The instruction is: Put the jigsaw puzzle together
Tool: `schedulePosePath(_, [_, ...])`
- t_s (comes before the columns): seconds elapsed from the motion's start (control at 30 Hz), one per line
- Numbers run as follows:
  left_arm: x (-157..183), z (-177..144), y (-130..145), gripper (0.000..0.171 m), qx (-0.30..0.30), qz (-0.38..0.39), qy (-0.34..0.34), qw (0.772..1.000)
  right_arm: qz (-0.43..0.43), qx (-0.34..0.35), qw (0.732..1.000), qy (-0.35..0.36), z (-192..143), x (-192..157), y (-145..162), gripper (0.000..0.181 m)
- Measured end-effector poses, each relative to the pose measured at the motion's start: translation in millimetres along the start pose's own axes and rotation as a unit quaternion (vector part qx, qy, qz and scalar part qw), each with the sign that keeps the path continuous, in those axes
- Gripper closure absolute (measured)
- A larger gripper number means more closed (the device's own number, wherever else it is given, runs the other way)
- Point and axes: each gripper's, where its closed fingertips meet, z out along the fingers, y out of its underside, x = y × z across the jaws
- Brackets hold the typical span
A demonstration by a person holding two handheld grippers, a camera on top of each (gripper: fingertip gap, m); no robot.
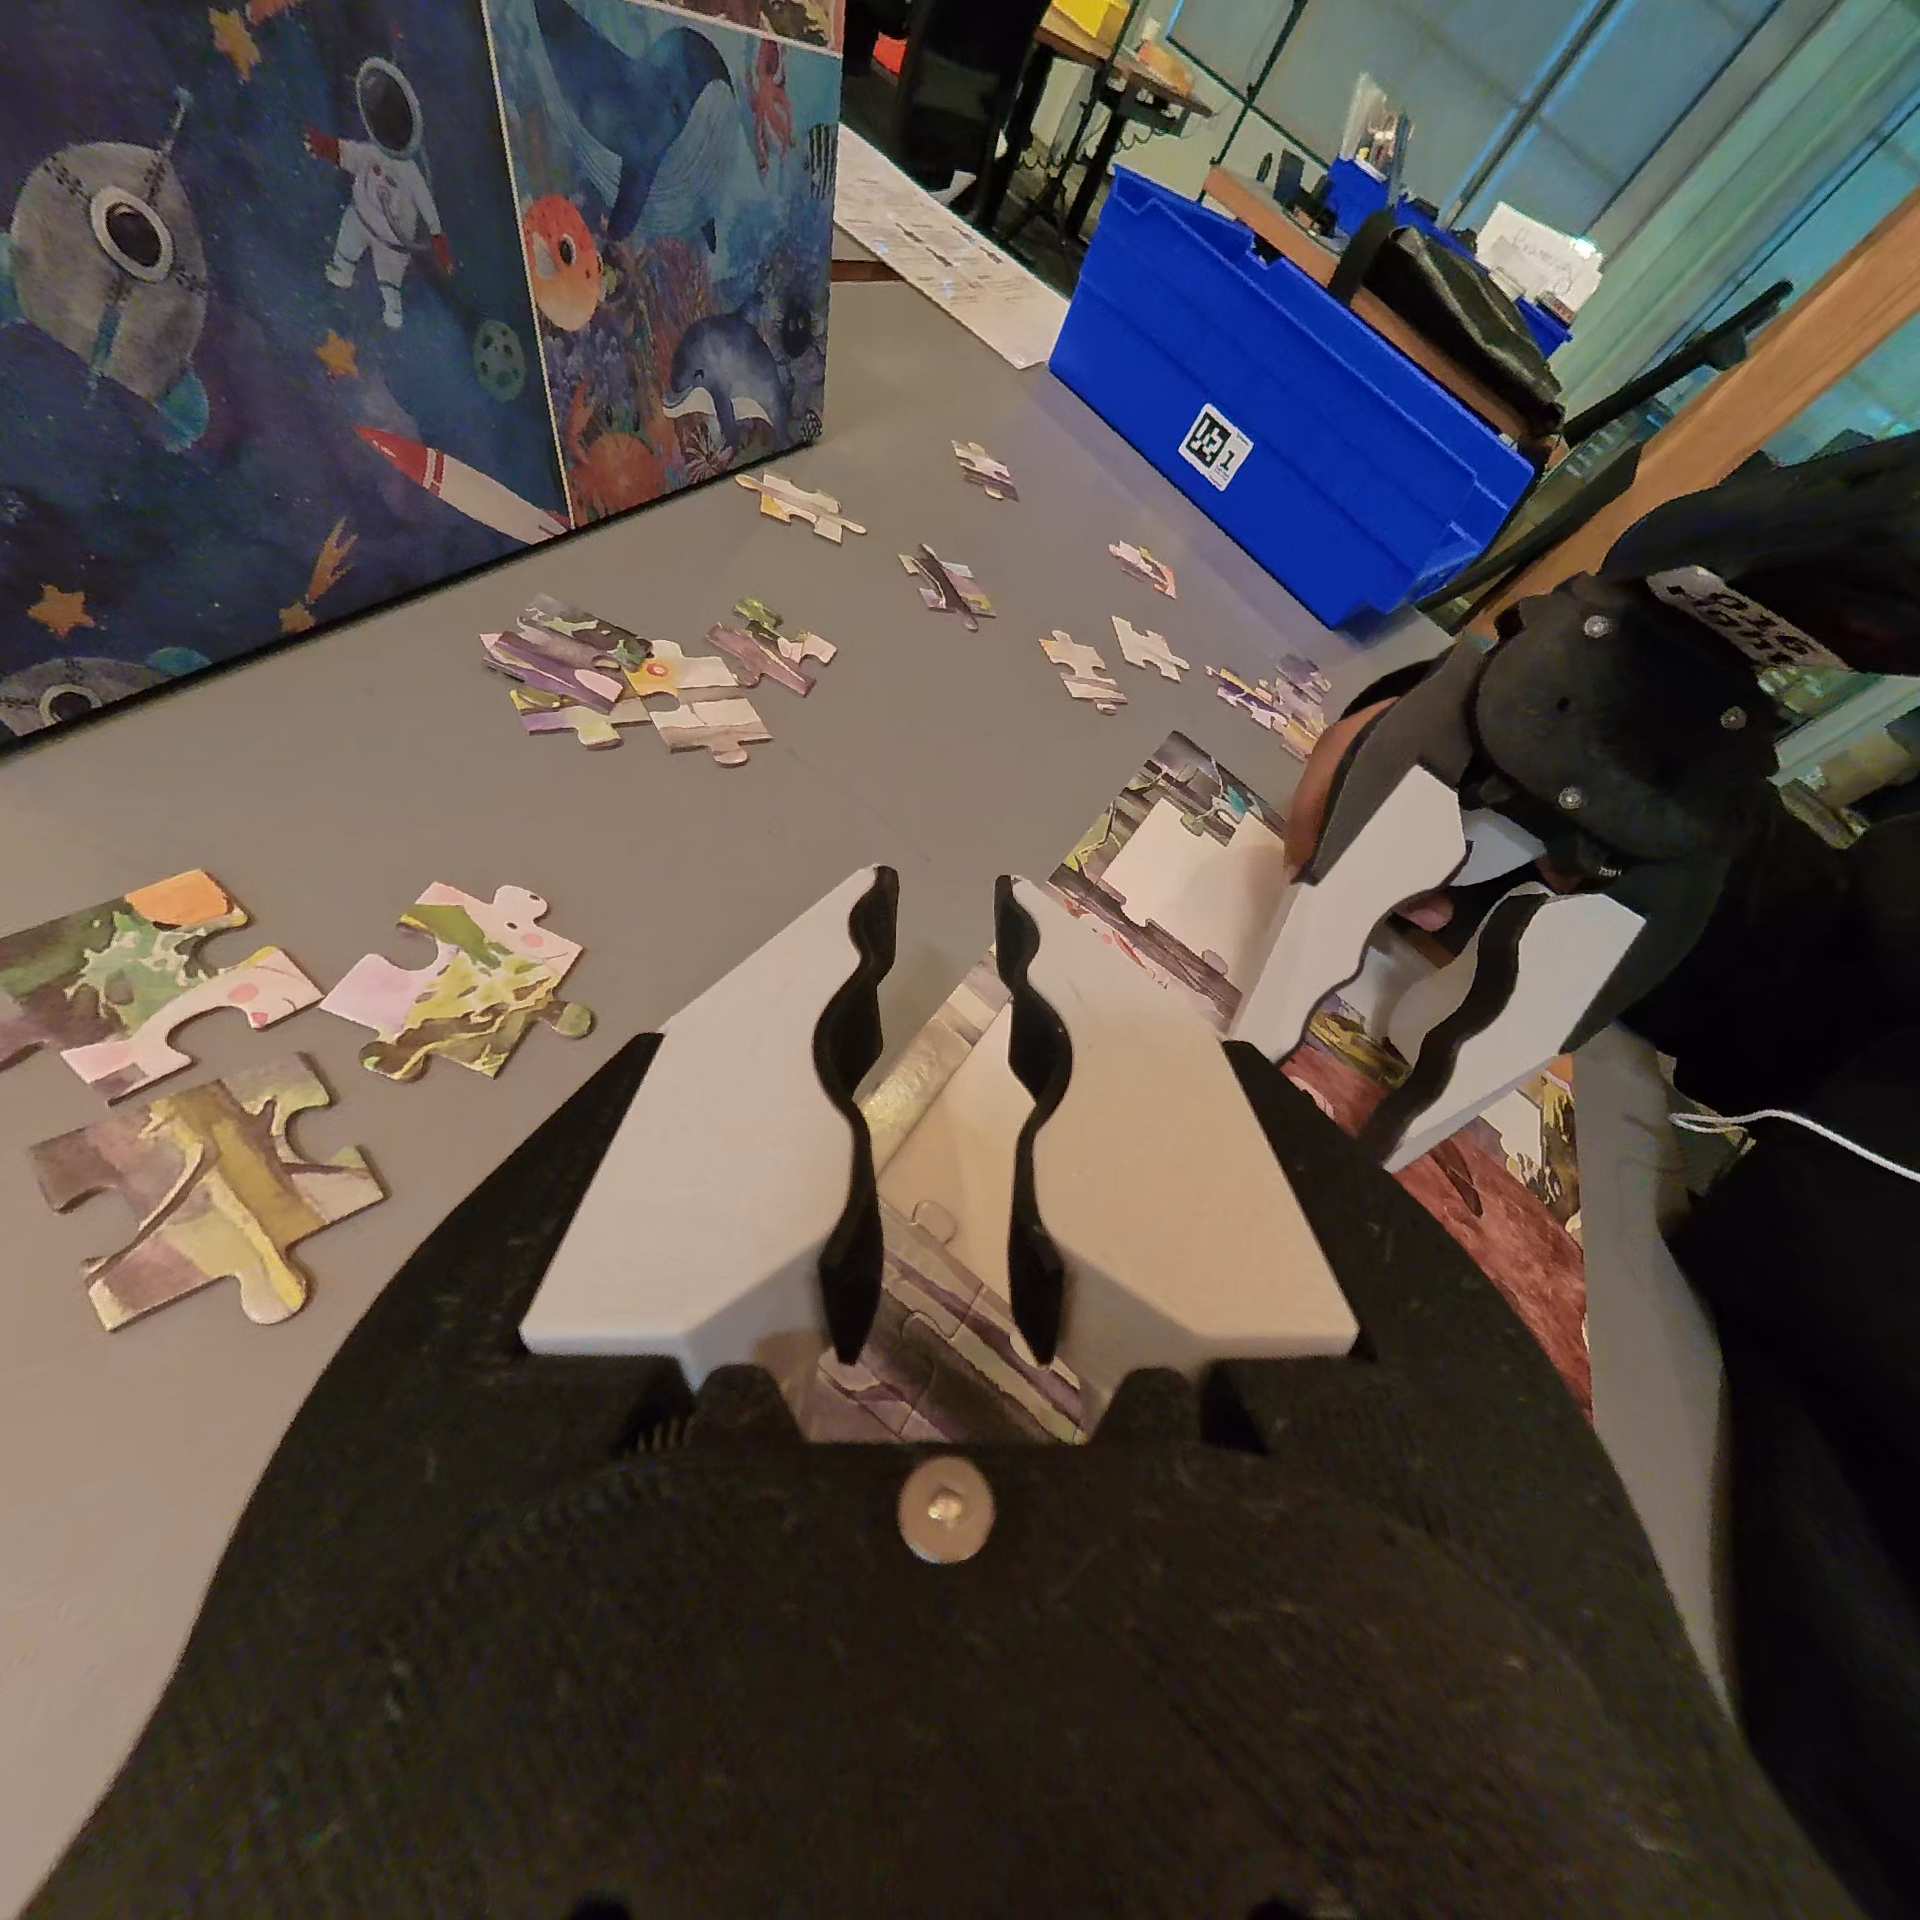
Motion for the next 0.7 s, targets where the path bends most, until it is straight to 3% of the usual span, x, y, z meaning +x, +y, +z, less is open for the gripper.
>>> schedulePosePath(0.27, [0.5,0.5,0.4,0.155,-0.001,0.0,0.001,1.0,0.014,0.016,0.999,0.024,-1.0,11.5,-2.5,0.126])
schedulePosePath(0.7, [0.5,0.3,0.1,0.155,-0.001,-0.001,0.001,1.0,0.004,0.0,1.0,0.014,1.5,5.0,0.4,0.131])
